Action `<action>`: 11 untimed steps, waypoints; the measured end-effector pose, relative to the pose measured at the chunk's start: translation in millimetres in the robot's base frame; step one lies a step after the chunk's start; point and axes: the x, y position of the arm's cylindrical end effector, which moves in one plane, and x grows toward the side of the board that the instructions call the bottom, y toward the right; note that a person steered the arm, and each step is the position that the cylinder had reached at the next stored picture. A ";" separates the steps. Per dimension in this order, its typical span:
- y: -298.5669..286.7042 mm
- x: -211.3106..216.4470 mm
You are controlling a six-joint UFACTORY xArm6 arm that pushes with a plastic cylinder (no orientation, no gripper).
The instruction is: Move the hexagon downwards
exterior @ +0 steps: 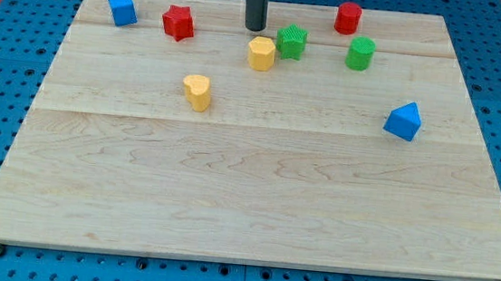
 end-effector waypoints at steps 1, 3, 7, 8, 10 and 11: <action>-0.8 0.0; 1.6 -0.4; 28.5 126.0; 23.0 147.8; 23.3 150.1; 24.5 150.1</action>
